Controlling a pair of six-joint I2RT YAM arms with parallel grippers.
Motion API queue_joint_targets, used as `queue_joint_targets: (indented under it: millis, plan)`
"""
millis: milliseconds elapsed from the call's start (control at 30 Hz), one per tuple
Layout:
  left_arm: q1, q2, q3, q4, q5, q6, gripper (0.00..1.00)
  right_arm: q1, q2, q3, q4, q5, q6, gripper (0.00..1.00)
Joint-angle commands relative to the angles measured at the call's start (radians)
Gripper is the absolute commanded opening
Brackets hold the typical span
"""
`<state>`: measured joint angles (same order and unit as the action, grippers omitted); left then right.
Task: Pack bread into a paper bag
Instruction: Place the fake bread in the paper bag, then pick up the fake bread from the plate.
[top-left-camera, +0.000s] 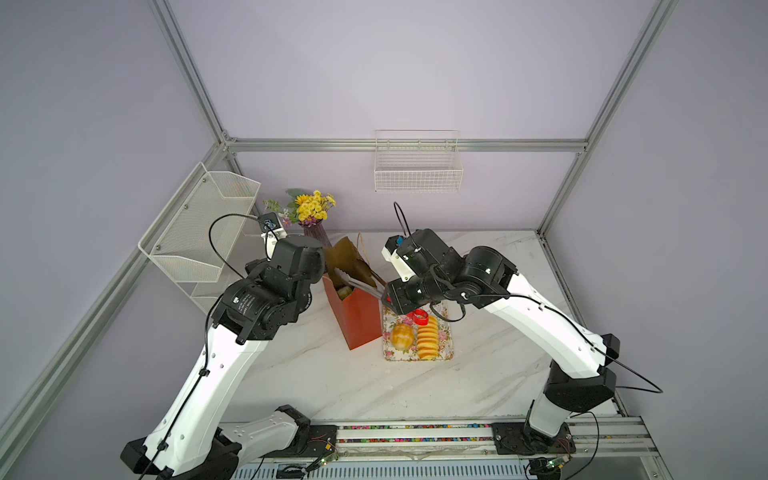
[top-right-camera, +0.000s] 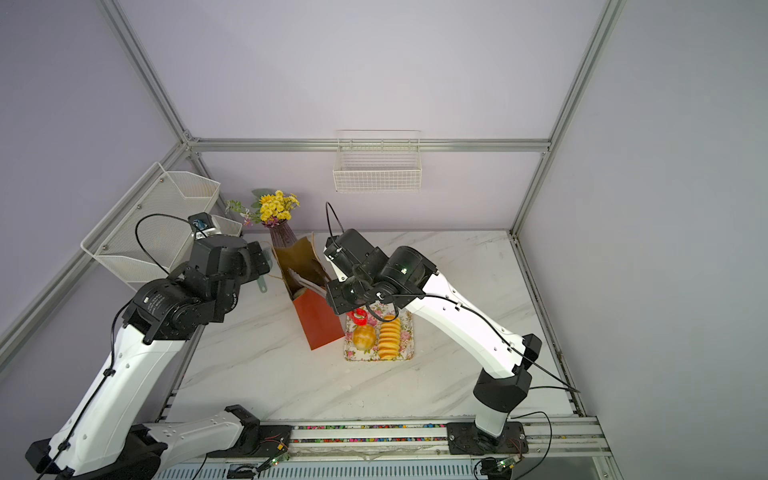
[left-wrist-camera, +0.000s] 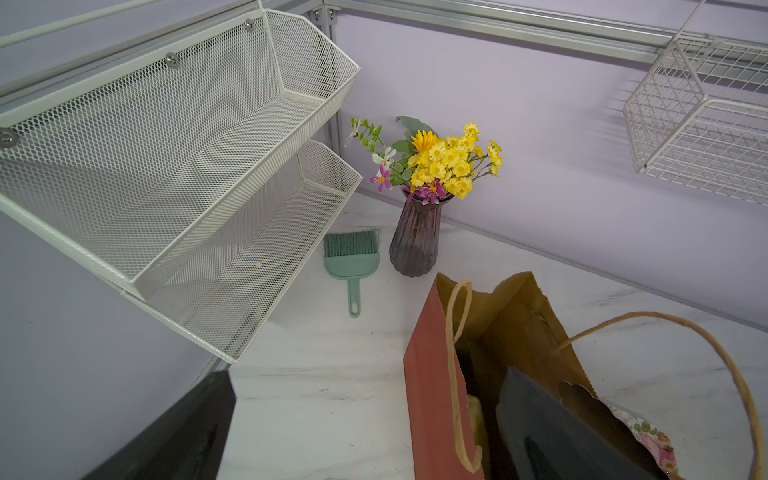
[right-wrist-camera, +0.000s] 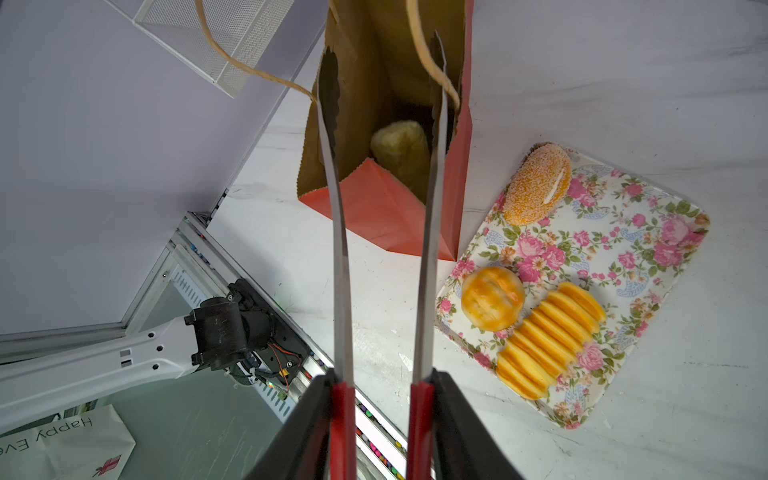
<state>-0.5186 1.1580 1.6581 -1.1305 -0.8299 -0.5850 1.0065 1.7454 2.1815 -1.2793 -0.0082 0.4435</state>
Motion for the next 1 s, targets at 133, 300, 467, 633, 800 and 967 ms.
queue_joint_targets:
  millis: [133, 300, 467, 633, 800, 967]
  plan:
    - [-0.004, 0.02, 0.019, 0.043, -0.02, 0.019, 1.0, 0.017, -0.064, 0.079, 0.078, 0.002, -0.04, 0.39]
    - [-0.004, 0.06, 0.037, 0.061, -0.008, 0.031, 1.0, 0.023, -0.095, 0.264, 0.068, 0.054, -0.109, 0.37]
    - [-0.004, 0.081, 0.035, 0.066, 0.01, 0.031, 1.0, 0.023, -0.226, 0.151, 0.134, 0.253, -0.192, 0.36]
    - [-0.004, 0.086, 0.024, 0.067, 0.011, 0.026, 1.0, 0.023, -0.298, -0.004, 0.131, 0.48, -0.213, 0.35]
    - [-0.004, 0.093, 0.033, 0.069, 0.015, 0.026, 1.0, 0.023, -0.245, -0.067, -0.009, 0.611, -0.136, 0.36]
    - [-0.005, 0.098, 0.039, 0.069, 0.019, 0.022, 1.0, 0.023, -0.256, -0.26, -0.027, 0.592, -0.036, 0.36]
